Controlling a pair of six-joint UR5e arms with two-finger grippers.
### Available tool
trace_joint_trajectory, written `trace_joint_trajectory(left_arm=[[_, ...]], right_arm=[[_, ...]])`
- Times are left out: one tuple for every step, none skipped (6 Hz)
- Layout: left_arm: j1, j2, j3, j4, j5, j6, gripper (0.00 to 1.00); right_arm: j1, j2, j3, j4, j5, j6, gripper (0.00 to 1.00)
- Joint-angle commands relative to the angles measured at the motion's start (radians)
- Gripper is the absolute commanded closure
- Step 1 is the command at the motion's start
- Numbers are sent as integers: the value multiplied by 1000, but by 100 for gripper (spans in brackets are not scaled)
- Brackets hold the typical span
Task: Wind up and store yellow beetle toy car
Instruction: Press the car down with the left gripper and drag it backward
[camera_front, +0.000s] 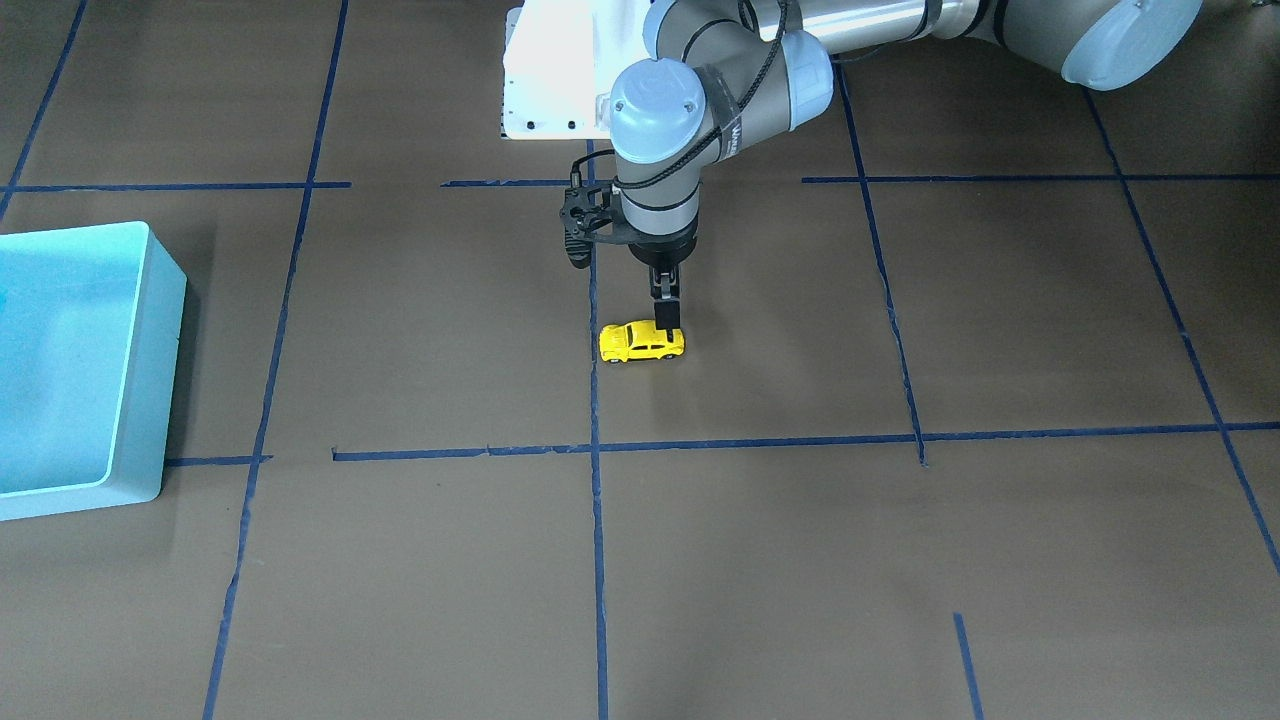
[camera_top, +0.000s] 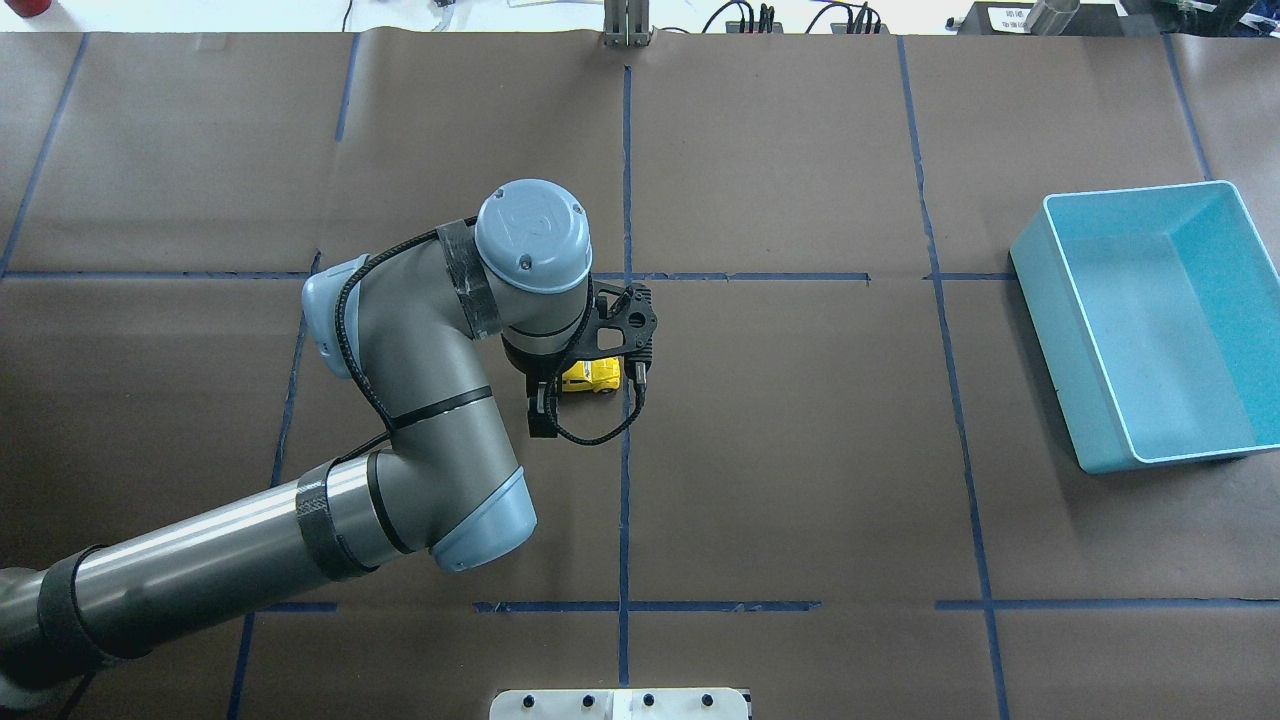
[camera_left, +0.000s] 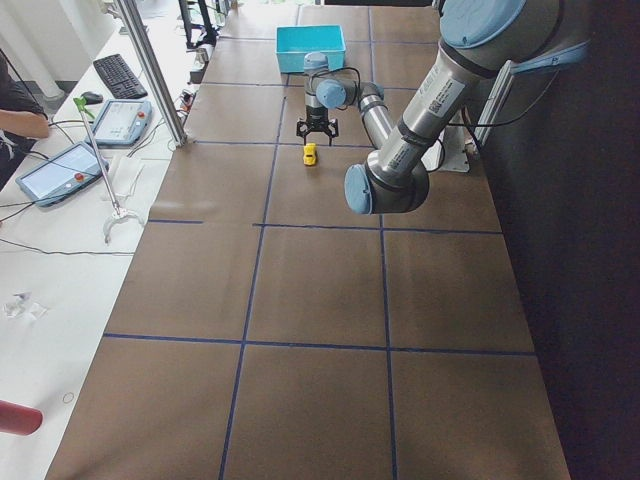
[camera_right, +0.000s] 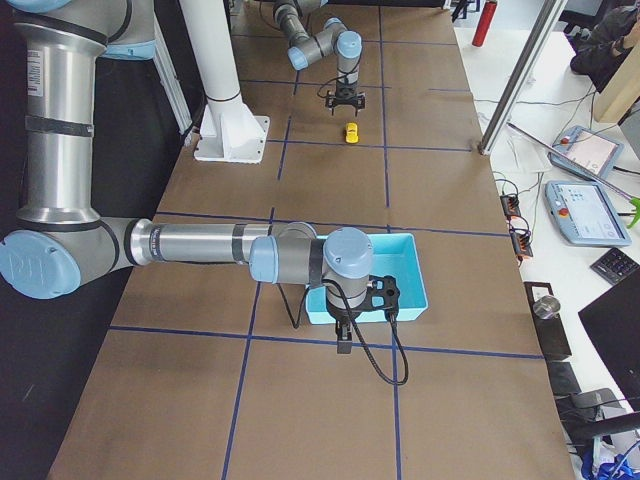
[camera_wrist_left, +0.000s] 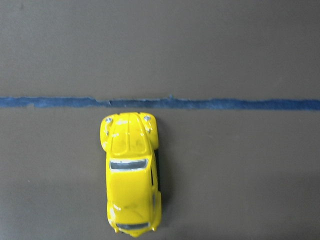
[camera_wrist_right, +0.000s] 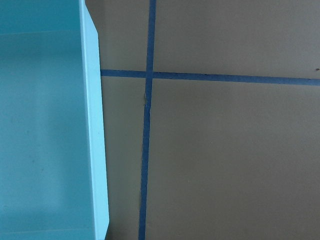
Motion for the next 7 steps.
trace_joint_trajectory(left_arm=[[8,-10,57,-107,7,-56,0],[5,-13,60,-111,7,-60,0],[-9,-21,63,-127,7,-59,0],[-10,-54,129,-155,40,-60,0],[-13,-88,187,-175,42,-60,0],[-15,-102,223,-177,42,-51,0],[-14,-120,258,-177,34,-50,0]], right_arm=[[12,-3,3,0,3,-1,0],[12,-3,3,0,0,-1,0],[12,-3,1,0,-3,-3,0],[12,-3,1,0,-2,-4,0],[10,-3,1,0,1,-6,0],[12,-3,1,0,1,-4,0],[12,-3,1,0,0,-6,0]])
